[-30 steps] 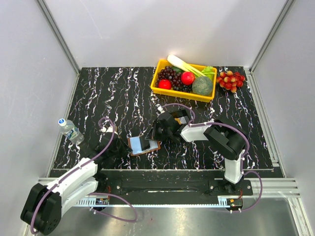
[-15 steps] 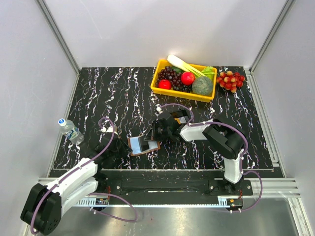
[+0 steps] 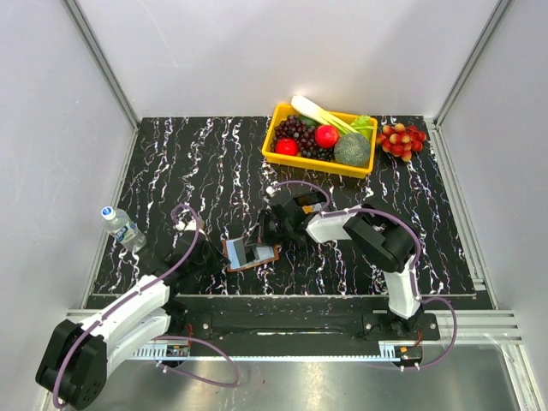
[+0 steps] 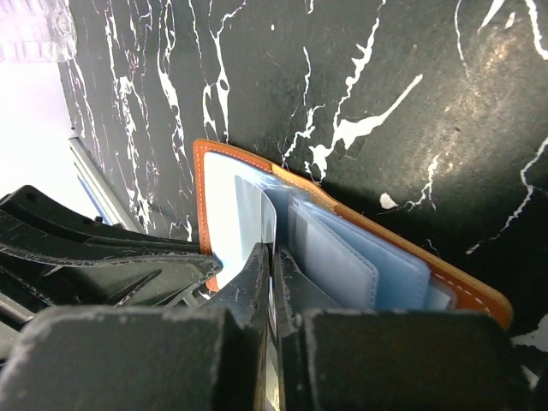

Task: Put the credit cards into the card holder
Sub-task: Insert the credit card into the card holder.

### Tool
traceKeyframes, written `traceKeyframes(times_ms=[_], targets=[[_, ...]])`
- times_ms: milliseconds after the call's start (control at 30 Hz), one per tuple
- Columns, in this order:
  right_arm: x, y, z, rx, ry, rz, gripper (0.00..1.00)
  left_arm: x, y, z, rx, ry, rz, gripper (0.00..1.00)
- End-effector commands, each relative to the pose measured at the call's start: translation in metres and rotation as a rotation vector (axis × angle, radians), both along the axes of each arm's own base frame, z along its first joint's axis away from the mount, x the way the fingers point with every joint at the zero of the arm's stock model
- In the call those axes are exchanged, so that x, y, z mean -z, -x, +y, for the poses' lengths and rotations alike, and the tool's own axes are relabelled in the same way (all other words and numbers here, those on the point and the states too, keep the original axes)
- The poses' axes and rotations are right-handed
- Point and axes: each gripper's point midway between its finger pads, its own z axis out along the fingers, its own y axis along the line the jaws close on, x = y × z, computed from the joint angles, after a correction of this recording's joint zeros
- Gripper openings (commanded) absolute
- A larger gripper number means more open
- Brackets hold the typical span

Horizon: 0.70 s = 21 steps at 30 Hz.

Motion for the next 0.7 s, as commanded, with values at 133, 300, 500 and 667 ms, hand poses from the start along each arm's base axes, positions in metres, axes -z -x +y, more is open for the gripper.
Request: traceKeyframes(times_ms=[133, 300, 500, 667], targets=[[0.028, 0.034, -0.019, -0.039, 0.155, 0.100, 0.16, 0.002, 0.002, 0.005, 0.001, -0.027, 0.005, 0.00], [0.010, 0.022, -0.035, 0.019, 0.213, 0.011, 0.27, 0.005, 0.004, 0.007, -0.007, -0.034, 0.016, 0.00], [0.001, 0.020, -0.041, 0.013, 0.251, -0.006, 0.32, 0.005, 0.005, 0.006, -0.005, -0.032, 0.017, 0.00], [0.001, 0.025, -0.030, -0.034, 0.208, 0.010, 0.28, 0.005, 0.005, 0.004, 0.001, -0.019, 0.011, 0.00]])
